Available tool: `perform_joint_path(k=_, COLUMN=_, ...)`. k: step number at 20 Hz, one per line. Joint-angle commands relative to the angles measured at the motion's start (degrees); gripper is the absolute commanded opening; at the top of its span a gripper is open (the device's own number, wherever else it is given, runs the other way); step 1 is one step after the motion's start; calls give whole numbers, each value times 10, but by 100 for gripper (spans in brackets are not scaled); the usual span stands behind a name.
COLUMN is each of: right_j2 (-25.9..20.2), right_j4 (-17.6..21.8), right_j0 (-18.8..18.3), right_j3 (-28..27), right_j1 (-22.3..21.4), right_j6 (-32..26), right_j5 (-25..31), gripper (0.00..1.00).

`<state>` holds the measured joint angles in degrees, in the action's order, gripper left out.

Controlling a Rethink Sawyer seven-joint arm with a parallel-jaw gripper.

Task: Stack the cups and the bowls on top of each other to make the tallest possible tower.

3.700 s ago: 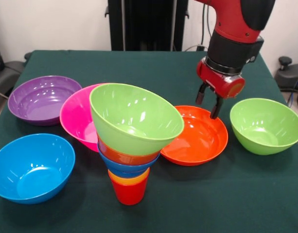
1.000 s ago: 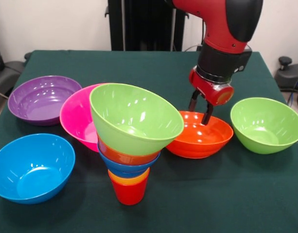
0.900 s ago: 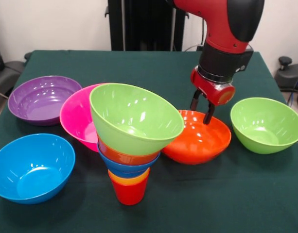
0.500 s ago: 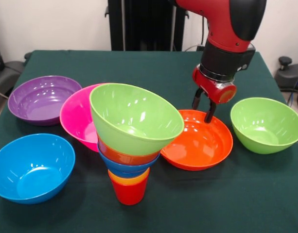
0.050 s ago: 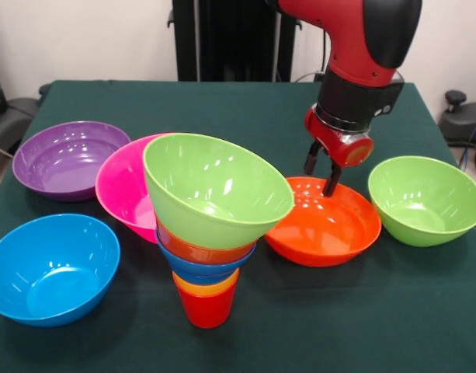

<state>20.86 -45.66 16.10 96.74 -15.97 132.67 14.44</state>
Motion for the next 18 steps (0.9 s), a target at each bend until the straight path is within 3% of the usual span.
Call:
perform_joint_path(k=1, right_j2=-67, right_j4=5, right_j0=-6, right_j3=0, right_j1=43, right_j6=103, right_j5=13, gripper=0)
perform_joint_path(k=4, right_j2=-83, right_j4=7, right_j0=-15, right_j3=14, right_j1=36, right_j6=95, right_j5=-18, gripper=0)
perform_joint_path(k=9, right_j2=-87, right_j4=11, right_j0=-21, right_j3=20, right_j1=34, right_j6=90, right_j5=-23, gripper=0)
perform_joint_path(k=18, right_j2=-47, right_j4=16, right_j0=-1, right_j3=1, right_j1=30, right_j6=104, right_j5=46, gripper=0)
